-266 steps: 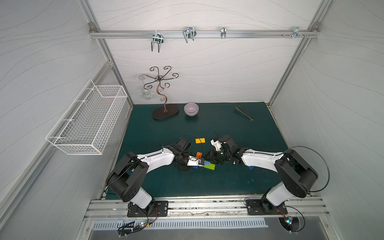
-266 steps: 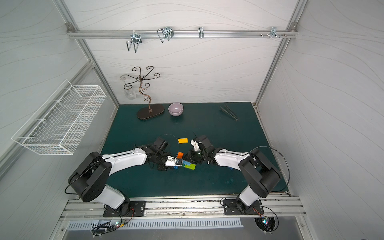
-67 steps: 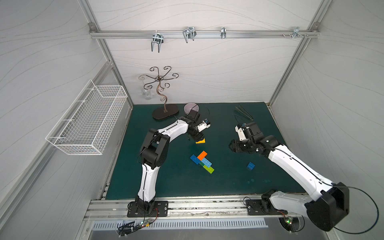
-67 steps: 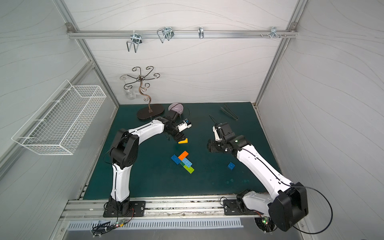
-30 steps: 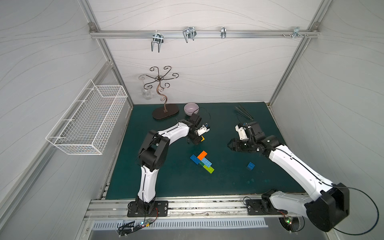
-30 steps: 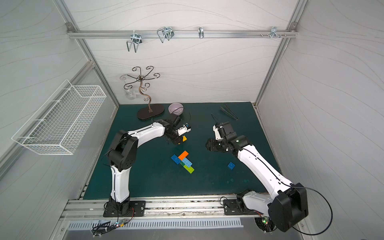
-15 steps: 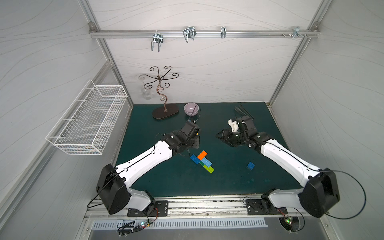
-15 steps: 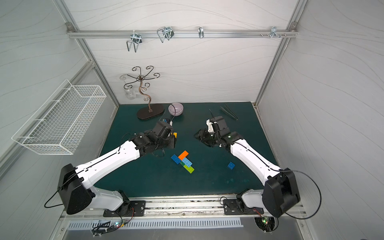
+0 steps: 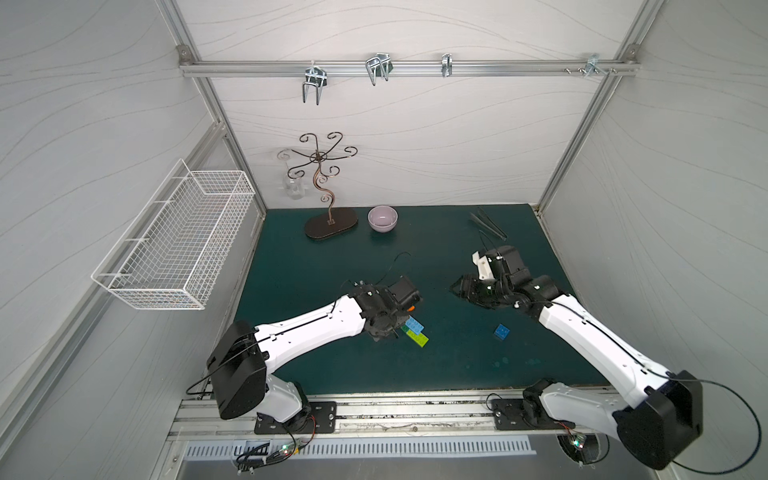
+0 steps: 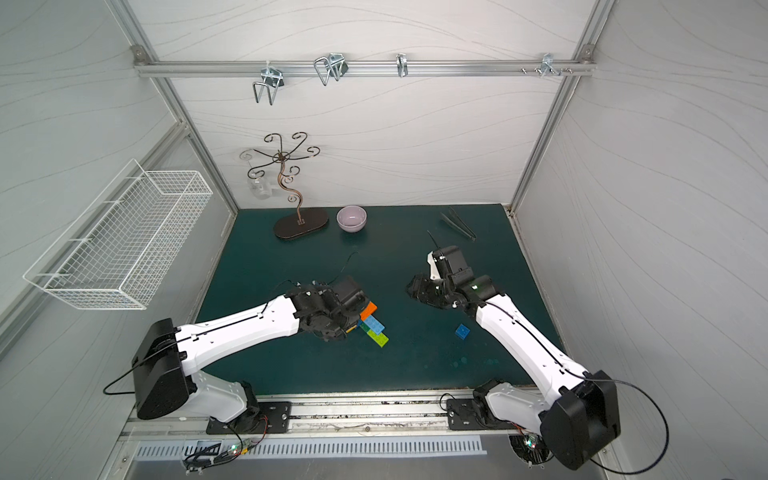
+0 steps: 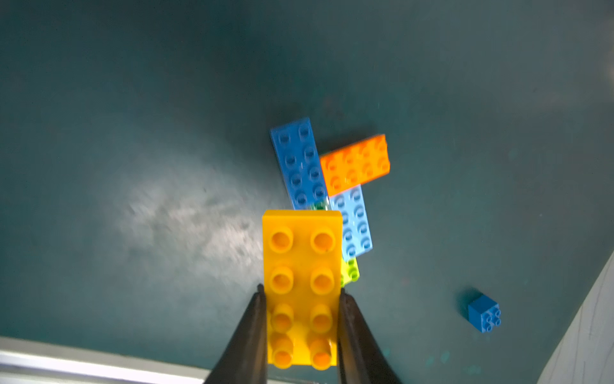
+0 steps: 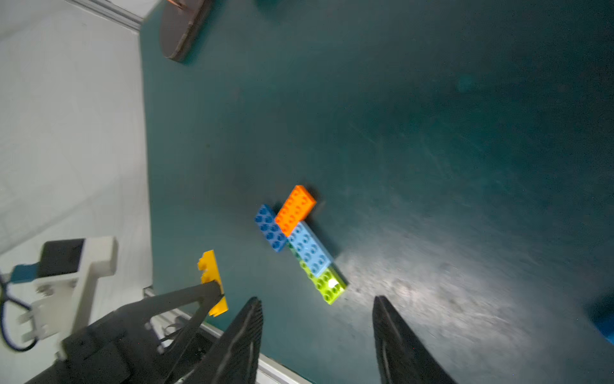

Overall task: Assemble a small pinwheel with lego
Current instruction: Assemble the lego brick with the lego brick.

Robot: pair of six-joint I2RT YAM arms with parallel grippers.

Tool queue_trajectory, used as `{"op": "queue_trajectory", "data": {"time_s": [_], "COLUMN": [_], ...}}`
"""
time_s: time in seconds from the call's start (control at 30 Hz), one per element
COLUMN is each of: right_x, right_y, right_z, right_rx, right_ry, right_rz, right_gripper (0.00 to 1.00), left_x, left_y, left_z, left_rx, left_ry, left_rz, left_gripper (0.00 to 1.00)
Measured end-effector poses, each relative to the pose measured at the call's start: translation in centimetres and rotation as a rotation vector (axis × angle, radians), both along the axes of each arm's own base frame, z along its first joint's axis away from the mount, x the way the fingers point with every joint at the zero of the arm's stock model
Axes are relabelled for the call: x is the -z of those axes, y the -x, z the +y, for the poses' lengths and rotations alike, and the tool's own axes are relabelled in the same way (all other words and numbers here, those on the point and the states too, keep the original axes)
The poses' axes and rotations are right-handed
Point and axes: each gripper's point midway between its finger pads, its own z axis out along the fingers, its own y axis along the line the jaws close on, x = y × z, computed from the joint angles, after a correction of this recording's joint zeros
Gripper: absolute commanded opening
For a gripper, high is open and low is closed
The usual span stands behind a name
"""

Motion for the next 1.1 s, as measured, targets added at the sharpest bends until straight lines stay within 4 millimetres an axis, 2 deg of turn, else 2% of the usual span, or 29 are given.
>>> {"op": "queue_trajectory", "data": {"time_s": [0.07,0.17,0.27,0.43,0.7,0.93,1.0,1.1], "right_x": [1.4,2.3,2.2,1.6,1.6,1.3,1.2,1.1], "right_y": [1.0,2.1,2.9,3.6,4.0,4.1,4.2,4.2], "right_z": [-1.0,-1.5,-1.8,-2.2,-2.8,-3.3,-3.4,-3.4], "right_rx": [0.001,-0.009,-0.023,-0.04,-0.058,-0.058,-0.057,-0.075], "right_ry": [0.039,0.063,0.07,0.087,0.132,0.149,0.155,0.161], "right_rz": [0.037,0.07,0.068,0.039,0.029,0.009,0.004,-0.012], "right_gripper": [0.56,0.56,0.56,0.57,0.57,0.57,0.57,0.57], "left_x": [1.3,3.4,5.1,6.3,6.7,7.2,6.7,4.6], "left_y": [0.6,1.2,1.6,1.8,1.3,1.5,1.5,1.0], "left_z": [-0.9,-2.0,-2.7,-3.7,-5.6,-5.9,-6.1,-7.3], "left_rx": [-0.02,-0.034,-0.04,-0.041,-0.033,-0.008,0.061,0.294], "left_ry": [-0.008,-0.033,-0.046,-0.034,-0.006,-0.016,-0.035,-0.068], "left_rz": [0.026,0.057,0.082,0.104,0.115,0.134,0.133,0.09], "left_gripper": [0.0,0.0,0.0,0.0,0.0,0.0,0.0,0.0]}}
